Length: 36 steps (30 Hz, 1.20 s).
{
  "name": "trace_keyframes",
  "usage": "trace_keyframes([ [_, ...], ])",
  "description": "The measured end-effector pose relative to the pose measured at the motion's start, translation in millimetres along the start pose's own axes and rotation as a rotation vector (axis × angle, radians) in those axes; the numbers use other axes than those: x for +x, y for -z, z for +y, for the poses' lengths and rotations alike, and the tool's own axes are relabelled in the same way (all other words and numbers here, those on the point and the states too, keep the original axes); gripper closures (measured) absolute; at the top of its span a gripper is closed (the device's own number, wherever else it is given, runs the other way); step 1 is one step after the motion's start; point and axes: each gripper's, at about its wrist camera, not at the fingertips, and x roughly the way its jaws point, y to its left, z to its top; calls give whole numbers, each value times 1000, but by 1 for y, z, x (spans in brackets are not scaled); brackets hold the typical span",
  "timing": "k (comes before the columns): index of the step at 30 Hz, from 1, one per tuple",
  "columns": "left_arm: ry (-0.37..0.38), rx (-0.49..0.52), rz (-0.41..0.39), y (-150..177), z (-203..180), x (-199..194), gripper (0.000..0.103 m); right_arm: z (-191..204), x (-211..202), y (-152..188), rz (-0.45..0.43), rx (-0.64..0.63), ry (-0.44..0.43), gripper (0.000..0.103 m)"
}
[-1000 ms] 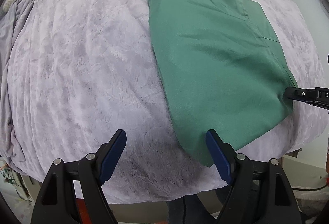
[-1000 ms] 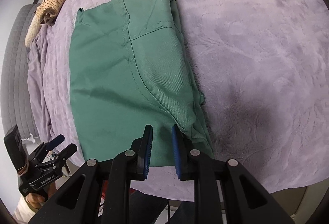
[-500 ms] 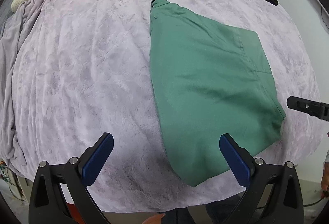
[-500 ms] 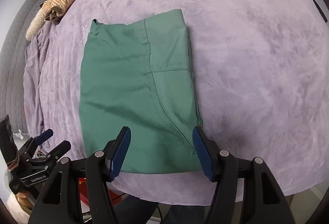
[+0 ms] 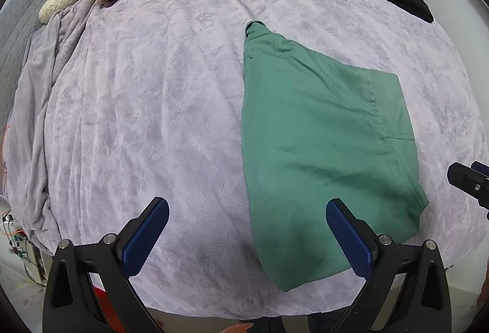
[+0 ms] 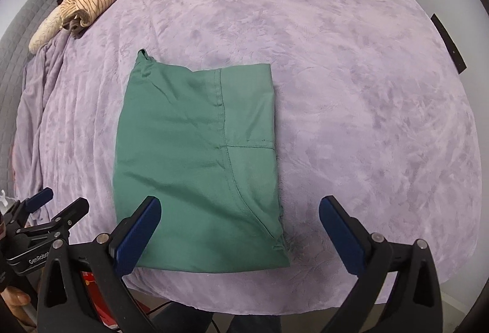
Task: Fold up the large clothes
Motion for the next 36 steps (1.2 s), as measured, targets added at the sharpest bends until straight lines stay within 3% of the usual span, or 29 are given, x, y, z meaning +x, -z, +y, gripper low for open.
trace_keyframes([
  [11,-44,11,-3,-2,-14,-6,0,6,-14,-1,-20,-51,111,0],
  [36,-50,6,0,3,-16,-11,0,7,-12,5,-3,-50,130,0],
])
